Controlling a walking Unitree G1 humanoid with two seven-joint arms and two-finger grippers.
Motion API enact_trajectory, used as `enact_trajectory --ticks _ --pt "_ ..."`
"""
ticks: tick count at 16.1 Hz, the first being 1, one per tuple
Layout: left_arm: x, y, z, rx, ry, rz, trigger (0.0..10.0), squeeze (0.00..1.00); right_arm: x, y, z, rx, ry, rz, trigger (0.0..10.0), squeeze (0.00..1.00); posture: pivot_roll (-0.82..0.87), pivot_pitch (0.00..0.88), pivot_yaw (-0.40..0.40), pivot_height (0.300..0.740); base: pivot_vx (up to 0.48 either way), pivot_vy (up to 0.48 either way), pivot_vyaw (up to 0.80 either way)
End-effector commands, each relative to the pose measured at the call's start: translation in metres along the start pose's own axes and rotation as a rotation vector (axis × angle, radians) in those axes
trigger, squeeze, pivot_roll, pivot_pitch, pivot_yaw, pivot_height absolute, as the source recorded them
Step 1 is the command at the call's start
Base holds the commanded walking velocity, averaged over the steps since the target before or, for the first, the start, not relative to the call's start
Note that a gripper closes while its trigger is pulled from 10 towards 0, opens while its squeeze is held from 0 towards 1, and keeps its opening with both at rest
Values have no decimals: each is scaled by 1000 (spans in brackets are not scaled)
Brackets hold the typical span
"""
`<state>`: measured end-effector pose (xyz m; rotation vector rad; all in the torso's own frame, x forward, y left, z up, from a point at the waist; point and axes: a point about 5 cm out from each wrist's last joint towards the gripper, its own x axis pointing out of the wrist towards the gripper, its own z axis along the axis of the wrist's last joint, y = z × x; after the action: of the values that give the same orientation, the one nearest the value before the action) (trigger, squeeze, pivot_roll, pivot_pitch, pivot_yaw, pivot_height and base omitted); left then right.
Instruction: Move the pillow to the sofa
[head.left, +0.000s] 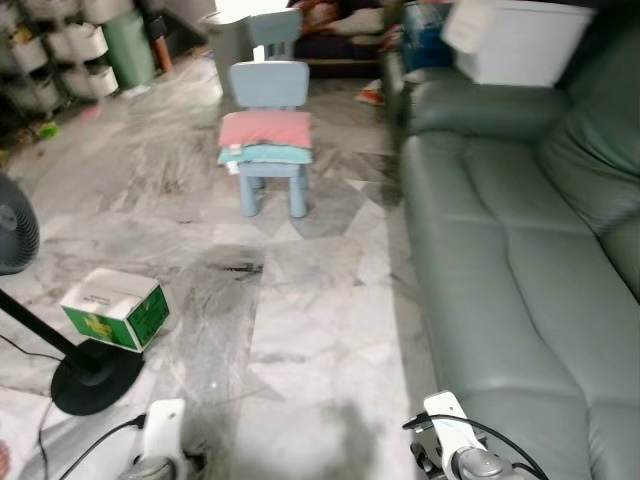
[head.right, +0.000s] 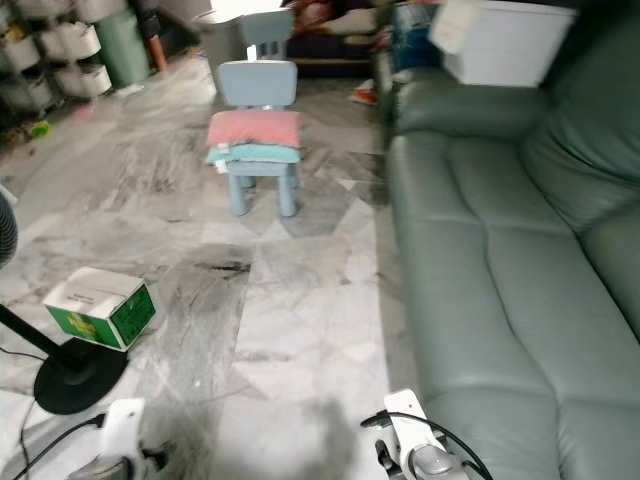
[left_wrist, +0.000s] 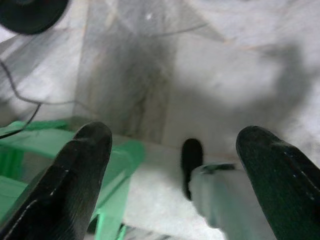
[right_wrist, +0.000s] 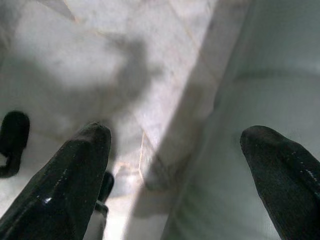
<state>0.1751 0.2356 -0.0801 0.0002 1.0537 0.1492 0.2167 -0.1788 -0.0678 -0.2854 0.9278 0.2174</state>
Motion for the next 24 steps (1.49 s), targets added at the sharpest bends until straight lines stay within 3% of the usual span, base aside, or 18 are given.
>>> enact_trajectory --ticks 1,10,16,24 --pt "1 -7 9 5 -25 -18 10000 0 -1 0 -8 7 19 -3 10000 0 -72 0 -1 720 390 0 0" --pt "1 -9 8 4 -23 -18 10000 0 -1 0 -7 29 12 -8 10000 0 -74 0 0 720 374 0 0" --pt "1 -7 7 5 -14 6 10000 0 -1 0 -7 23 12 -9 10000 0 -78 0 3 720 0 0 0" --pt "1 -6 6 -1 -10 12 10000 0 -1 1 -7 30 12 -10 10000 0 -83 0 8 720 0 0 666"
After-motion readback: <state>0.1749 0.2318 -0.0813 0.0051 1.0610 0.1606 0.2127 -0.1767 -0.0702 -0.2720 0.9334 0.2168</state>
